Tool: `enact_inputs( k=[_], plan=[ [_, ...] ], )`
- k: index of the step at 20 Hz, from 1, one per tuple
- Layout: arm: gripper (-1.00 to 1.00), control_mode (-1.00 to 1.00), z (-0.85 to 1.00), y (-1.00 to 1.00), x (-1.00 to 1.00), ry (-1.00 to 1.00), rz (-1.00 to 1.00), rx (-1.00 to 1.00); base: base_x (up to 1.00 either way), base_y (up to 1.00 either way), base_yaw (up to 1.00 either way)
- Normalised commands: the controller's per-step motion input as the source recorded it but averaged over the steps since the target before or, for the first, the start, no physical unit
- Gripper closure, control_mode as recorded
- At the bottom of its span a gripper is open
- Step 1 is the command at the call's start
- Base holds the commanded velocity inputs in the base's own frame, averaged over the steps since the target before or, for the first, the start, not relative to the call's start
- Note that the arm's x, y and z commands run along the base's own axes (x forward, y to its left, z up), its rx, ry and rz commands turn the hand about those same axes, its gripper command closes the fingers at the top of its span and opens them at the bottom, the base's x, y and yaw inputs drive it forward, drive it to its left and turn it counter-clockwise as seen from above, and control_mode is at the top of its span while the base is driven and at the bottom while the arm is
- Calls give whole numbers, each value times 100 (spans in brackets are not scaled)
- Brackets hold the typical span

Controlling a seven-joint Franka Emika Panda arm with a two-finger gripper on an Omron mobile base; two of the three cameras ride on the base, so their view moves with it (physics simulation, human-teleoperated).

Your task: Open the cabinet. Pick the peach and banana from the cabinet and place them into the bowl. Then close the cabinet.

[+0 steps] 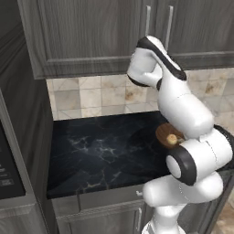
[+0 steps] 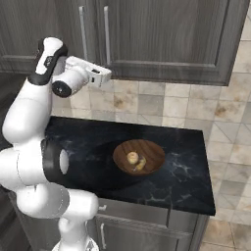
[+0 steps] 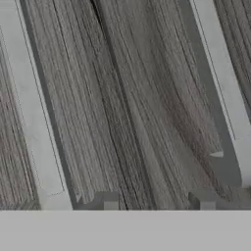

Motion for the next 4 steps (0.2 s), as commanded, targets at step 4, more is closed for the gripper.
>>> enact_inputs(
  k=[4],
  plan=[
    [-100, -100, 0, 1, -50, 0, 1, 0, 0, 0, 0]
  ],
)
